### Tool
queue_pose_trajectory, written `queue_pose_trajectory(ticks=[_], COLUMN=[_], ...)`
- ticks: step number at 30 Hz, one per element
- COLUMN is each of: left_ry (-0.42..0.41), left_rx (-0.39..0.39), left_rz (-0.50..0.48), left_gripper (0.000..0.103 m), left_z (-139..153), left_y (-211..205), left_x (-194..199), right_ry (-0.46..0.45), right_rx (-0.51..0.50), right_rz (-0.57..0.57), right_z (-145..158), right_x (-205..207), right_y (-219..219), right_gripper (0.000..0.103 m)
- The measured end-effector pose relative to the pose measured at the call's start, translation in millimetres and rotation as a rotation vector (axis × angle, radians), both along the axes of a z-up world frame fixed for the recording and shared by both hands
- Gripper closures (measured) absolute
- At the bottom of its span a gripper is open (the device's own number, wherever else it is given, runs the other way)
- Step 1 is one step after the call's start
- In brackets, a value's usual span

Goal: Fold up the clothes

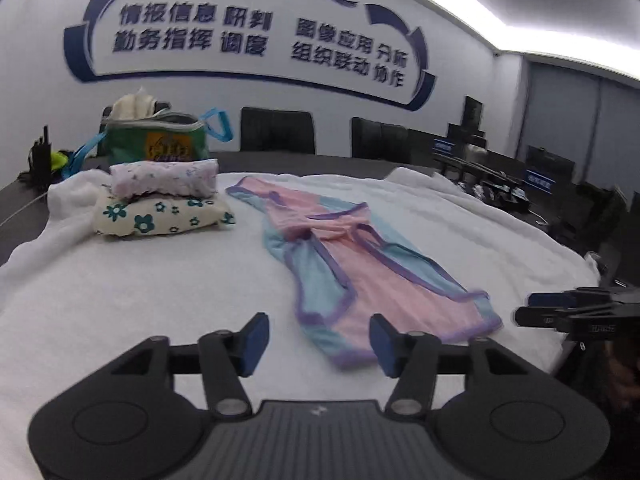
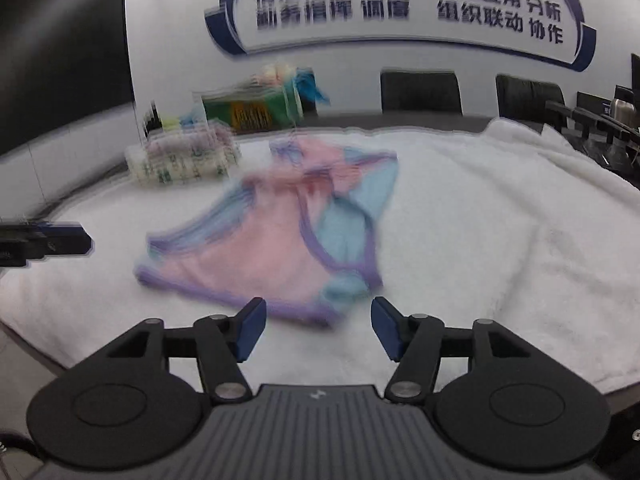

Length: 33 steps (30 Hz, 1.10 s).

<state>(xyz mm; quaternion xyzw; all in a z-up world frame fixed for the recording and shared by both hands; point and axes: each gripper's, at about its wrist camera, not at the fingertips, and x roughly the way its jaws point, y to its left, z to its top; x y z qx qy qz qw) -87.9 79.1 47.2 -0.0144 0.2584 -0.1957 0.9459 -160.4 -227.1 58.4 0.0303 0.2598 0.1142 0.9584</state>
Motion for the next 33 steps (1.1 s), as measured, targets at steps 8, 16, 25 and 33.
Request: queue_pose_trajectory(ticks=[8, 16, 25, 33], left_ry=[0.093, 0.032, -0.053, -0.078], left_rx=[0.093, 0.058, 0.061, 0.182], left_rz=[0.035, 0.156, 0.301, -0.014], left_gripper=[0.100, 0.101, 0.074, 0.064], left_z=[-32.5, -19.4, 9.9, -13.6], left_y=[-41.3, 10.6, 39.8, -71.1], left_x=[31.8, 6.1, -19.7, -66.0], right_ry=[0.052, 0.073, 0.045, 0.147], right_rx=[-0.029, -0.021, 0.147, 0.150], right_rz=[-0.110, 0.007, 0.347, -0.156], right_z=[-21.0, -12.9, 22.2, 15.1], right_x=[60.8, 7.2, 6.2, 229.1], right_y=[-14.6, 23.2, 54.8, -65.2], right_gripper=[0.084, 0.098, 0.092, 0.071])
